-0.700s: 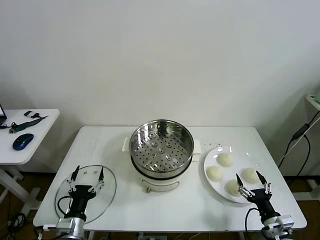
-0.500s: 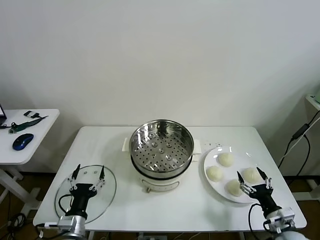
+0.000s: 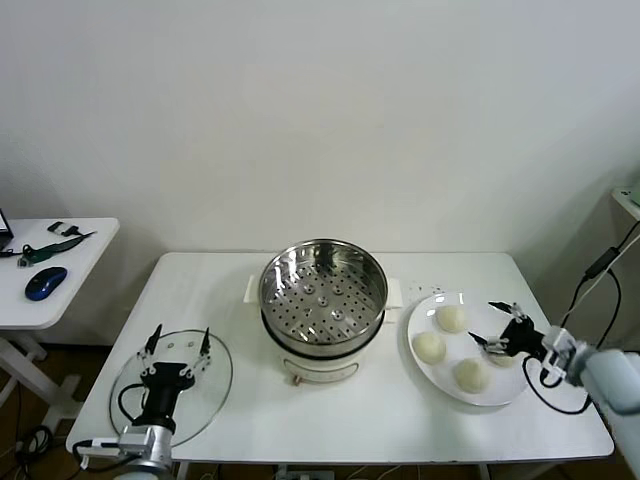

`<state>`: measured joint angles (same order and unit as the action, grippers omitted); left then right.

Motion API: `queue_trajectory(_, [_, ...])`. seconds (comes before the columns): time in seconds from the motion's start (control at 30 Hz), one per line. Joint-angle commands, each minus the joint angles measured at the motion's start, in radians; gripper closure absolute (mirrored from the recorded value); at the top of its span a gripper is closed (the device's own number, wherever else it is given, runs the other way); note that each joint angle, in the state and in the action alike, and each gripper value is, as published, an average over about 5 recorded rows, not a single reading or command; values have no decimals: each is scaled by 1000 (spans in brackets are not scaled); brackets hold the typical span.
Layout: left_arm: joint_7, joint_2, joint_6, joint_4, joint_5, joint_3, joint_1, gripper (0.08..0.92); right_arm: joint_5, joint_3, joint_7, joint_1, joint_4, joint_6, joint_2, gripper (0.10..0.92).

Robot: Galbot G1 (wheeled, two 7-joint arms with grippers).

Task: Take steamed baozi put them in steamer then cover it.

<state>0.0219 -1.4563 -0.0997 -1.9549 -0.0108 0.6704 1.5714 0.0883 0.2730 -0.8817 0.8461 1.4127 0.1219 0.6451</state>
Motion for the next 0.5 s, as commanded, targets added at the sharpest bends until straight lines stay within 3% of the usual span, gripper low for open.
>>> queue_trajectory(0.03, [-4,5,5,5,3,2,-2,177,128,-374,-239,-387,-160,11,-160,203])
queue_trajectory(0.5, [-7,13,14,16,4,23,-13,177,134,-814,-283,-809,-487,-14,101,203])
